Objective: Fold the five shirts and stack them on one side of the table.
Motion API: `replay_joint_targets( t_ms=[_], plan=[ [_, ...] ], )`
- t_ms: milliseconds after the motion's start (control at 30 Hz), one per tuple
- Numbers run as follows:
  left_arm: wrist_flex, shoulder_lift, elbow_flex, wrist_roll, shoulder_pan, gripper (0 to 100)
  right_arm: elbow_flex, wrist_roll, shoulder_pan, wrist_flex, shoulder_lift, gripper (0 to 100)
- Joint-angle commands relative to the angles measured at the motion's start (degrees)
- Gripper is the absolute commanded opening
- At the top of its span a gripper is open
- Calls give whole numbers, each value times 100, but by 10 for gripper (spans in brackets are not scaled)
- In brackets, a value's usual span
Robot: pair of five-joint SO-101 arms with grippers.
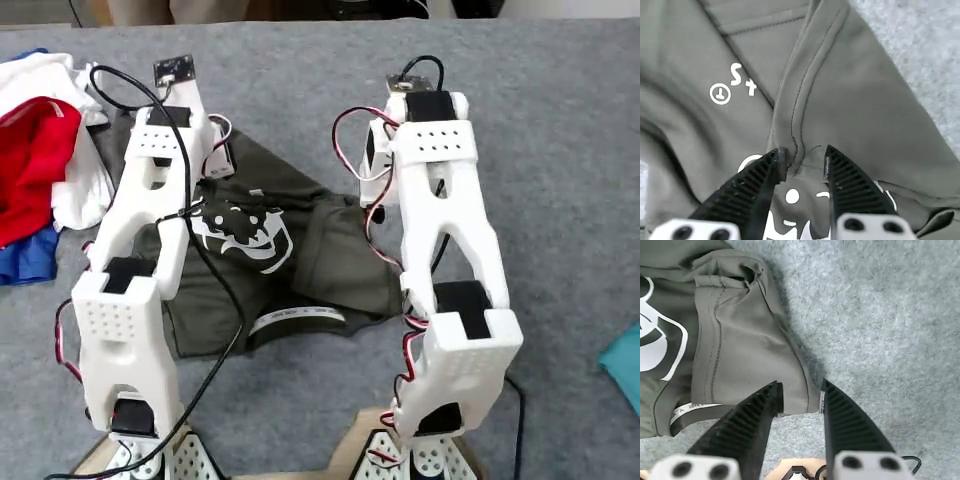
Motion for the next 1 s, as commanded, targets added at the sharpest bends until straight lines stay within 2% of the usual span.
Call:
replay_joint_targets(
  t_ms=[0,100,267,400,533,667,800,967],
  plan=[
    [167,40,-431,132,-35,139,-215,-237,57,53,4,130],
    [431,251,-642,176,-35,139,-22,-466,-22,44,13,130],
    [712,620,-1143,167,-44,139,444,-457,-497,-202,13,130],
    [932,927,-1503,167,-44,136,646,-457,-585,-440,13,130],
    [976,1218,-1820,167,-53,8,673,-457,-558,-492,13,130],
    [985,1288,-1996,176,-79,19,637,-457,-585,-536,13,130],
    [1178,1288,-2312,185,-211,19,673,-554,-593,-1231,13,130],
    [1257,1305,-2708,545,-668,18,787,-1248,-927,-2075,154,130]
  ],
)
